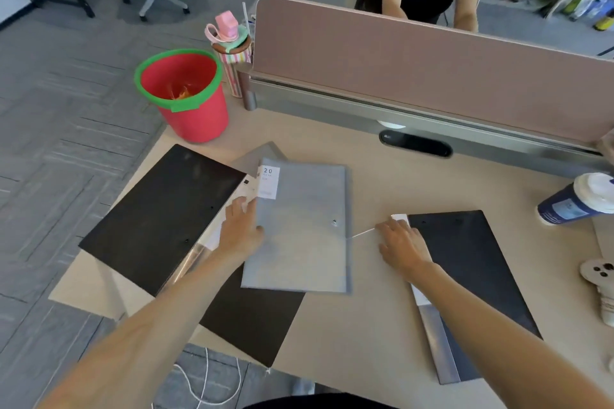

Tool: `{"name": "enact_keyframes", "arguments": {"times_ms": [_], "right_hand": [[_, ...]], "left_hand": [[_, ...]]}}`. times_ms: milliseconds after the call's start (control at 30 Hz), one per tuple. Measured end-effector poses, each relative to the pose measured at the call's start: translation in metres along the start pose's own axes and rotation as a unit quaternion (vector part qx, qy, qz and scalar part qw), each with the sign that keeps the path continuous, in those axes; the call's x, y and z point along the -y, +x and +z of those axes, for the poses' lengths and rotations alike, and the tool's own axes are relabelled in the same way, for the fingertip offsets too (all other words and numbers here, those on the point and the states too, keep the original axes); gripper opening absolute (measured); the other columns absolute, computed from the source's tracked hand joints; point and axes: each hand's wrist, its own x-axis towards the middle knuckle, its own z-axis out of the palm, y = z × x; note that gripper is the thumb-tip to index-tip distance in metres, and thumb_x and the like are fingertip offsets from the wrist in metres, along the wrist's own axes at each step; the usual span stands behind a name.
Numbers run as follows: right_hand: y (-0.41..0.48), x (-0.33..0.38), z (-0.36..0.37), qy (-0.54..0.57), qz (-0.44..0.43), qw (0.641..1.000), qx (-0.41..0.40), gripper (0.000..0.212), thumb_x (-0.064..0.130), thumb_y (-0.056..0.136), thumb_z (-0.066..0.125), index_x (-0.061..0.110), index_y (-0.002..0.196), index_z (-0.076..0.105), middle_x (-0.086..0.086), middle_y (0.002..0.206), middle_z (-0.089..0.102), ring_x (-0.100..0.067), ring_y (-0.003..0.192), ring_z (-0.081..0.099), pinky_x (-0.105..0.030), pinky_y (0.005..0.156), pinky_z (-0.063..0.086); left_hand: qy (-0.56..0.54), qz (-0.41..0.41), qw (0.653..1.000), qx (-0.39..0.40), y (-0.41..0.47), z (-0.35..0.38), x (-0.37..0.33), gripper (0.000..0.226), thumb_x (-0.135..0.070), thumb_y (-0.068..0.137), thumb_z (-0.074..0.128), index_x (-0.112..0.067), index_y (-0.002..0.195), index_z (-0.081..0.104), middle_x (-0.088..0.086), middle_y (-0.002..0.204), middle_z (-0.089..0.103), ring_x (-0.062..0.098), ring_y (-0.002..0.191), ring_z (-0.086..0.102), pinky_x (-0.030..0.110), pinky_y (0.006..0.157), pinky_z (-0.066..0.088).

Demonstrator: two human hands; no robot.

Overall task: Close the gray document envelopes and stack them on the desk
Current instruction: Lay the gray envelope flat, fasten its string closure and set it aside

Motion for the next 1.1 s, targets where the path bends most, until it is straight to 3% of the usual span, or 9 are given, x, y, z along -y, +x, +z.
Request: {"name": "enact_keyframes", "arguments": {"times_ms": [100, 267, 400, 533, 733, 833, 967, 1033, 1100], "right_hand": [[0.011, 0.004, 0.013, 0.001, -0.01, 1.0, 0.008, 0.046, 0.009, 0.086, 0.052, 0.019, 0.131, 0.048, -0.004, 0.135, 0.05, -0.026, 0.124, 0.046, -0.037, 0.096, 0.041], [0.026, -0.014, 0.013, -0.033, -0.023, 0.999, 0.0, 0.061, -0.003, 0.078, 0.051, 0.017, 0.135, 0.039, -0.004, 0.138, 0.044, -0.024, 0.117, 0.052, -0.035, 0.087, 0.041], [0.035, -0.045, 0.007, -0.029, -0.03, 0.999, -0.005, 0.062, -0.002, 0.077, 0.052, 0.016, 0.135, 0.039, -0.005, 0.139, 0.044, -0.025, 0.117, 0.052, -0.035, 0.088, 0.041], [0.045, -0.075, 0.004, -0.023, -0.035, 0.999, -0.017, 0.053, -0.003, 0.078, 0.05, 0.015, 0.128, 0.047, -0.006, 0.132, 0.051, -0.027, 0.113, 0.055, -0.037, 0.086, 0.041], [0.058, -0.092, 0.001, -0.013, -0.034, 0.999, -0.036, 0.046, -0.003, 0.078, 0.053, 0.014, 0.121, 0.055, -0.007, 0.126, 0.057, -0.03, 0.113, 0.052, -0.04, 0.091, 0.042], [0.071, -0.099, 0.002, -0.023, -0.058, 0.998, -0.022, 0.044, 0.0, 0.083, 0.054, 0.016, 0.124, 0.054, -0.006, 0.128, 0.053, -0.028, 0.116, 0.049, -0.038, 0.094, 0.04], [0.094, -0.099, 0.003, 0.031, -0.129, 0.991, -0.035, 0.024, 0.008, 0.084, 0.064, 0.017, 0.106, 0.065, -0.007, 0.108, 0.062, -0.029, 0.099, 0.057, -0.038, 0.079, 0.046], [0.103, -0.094, 0.006, 0.075, -0.169, 0.981, -0.062, 0.006, 0.013, 0.084, 0.067, 0.017, 0.089, 0.066, -0.005, 0.094, 0.064, -0.027, 0.086, 0.059, -0.037, 0.068, 0.048], [0.112, -0.09, 0.008, 0.091, -0.201, 0.972, -0.079, 0.009, 0.014, 0.082, 0.071, 0.018, 0.081, 0.063, -0.002, 0.086, 0.063, -0.024, 0.077, 0.057, -0.034, 0.062, 0.046]], "left_hand": [[0.114, 0.116, 0.986, -0.031, 0.001, 0.012, -0.013, 0.054, -0.011, 0.088, 0.054, -0.012, 0.14, 0.041, 0.014, 0.148, 0.033, 0.034, 0.133, 0.036, 0.041, 0.106, 0.039], [0.17, 0.204, 0.964, 0.034, 0.011, 0.035, -0.042, 0.051, -0.018, 0.093, 0.051, -0.011, 0.142, 0.041, 0.013, 0.152, 0.033, 0.031, 0.138, 0.036, 0.04, 0.112, 0.031], [0.194, 0.188, 0.962, 0.046, 0.016, 0.044, -0.058, 0.051, -0.022, 0.093, 0.051, -0.011, 0.142, 0.04, 0.011, 0.153, 0.031, 0.029, 0.139, 0.035, 0.042, 0.11, 0.034], [0.218, 0.152, 0.961, 0.082, 0.023, 0.049, -0.073, 0.055, -0.025, 0.094, 0.049, -0.013, 0.145, 0.03, 0.008, 0.157, 0.021, 0.026, 0.145, 0.022, 0.046, 0.111, 0.032], [0.203, 0.131, 0.968, 0.068, 0.034, 0.062, -0.106, 0.055, -0.028, 0.091, 0.049, -0.015, 0.142, 0.032, 0.009, 0.154, 0.022, 0.027, 0.145, 0.017, 0.049, 0.109, 0.031], [0.192, 0.116, 0.97, 0.096, 0.045, 0.073, -0.13, 0.071, -0.045, 0.091, 0.05, -0.018, 0.15, 0.021, 0.009, 0.16, 0.007, 0.027, 0.149, 0.004, 0.054, 0.112, 0.025], [0.209, 0.072, 0.964, 0.15, 0.059, 0.081, -0.139, 0.109, -0.064, 0.078, 0.06, -0.018, 0.154, -0.004, 0.012, 0.161, -0.014, 0.033, 0.149, -0.012, 0.06, 0.116, 0.009], [0.218, 0.078, 0.961, 0.153, 0.062, 0.083, -0.136, 0.115, -0.064, 0.076, 0.063, -0.016, 0.153, -0.008, 0.012, 0.161, -0.017, 0.031, 0.149, -0.014, 0.061, 0.117, 0.006], [0.224, 0.088, 0.959, 0.148, 0.066, 0.083, -0.134, 0.118, -0.062, 0.074, 0.065, -0.015, 0.153, -0.008, 0.012, 0.161, -0.018, 0.031, 0.149, -0.014, 0.061, 0.117, 0.005]]}}
